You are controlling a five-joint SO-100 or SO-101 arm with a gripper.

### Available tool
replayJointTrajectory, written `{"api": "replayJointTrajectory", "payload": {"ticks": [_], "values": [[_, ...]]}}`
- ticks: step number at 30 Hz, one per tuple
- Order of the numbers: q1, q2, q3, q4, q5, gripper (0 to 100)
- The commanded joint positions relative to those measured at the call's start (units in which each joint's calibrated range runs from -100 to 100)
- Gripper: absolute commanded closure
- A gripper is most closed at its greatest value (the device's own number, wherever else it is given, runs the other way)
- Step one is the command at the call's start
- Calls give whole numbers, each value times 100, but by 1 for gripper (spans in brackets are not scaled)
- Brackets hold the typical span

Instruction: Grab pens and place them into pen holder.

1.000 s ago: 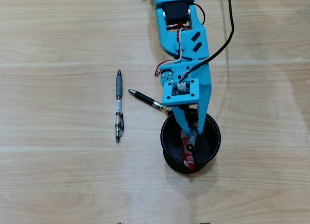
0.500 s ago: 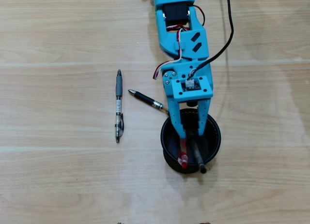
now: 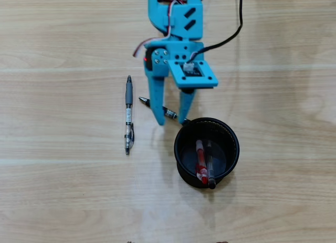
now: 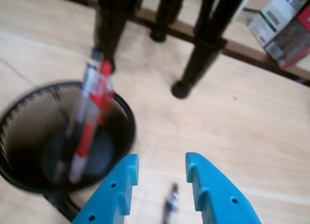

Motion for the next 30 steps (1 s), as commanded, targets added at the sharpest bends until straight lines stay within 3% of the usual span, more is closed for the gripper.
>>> {"api": "replayJointTrajectory", "payload": {"ticks": [1,6,11,16,30], "values": [[707,-469,-924,2765,708,88],[1336,114,-1060,3908,1131,88],[1409,1112,-1060,3873,1142,87],[1336,1873,-1404,3848,1163,79],[1296,2684,-1929,3822,1110,79]]}}
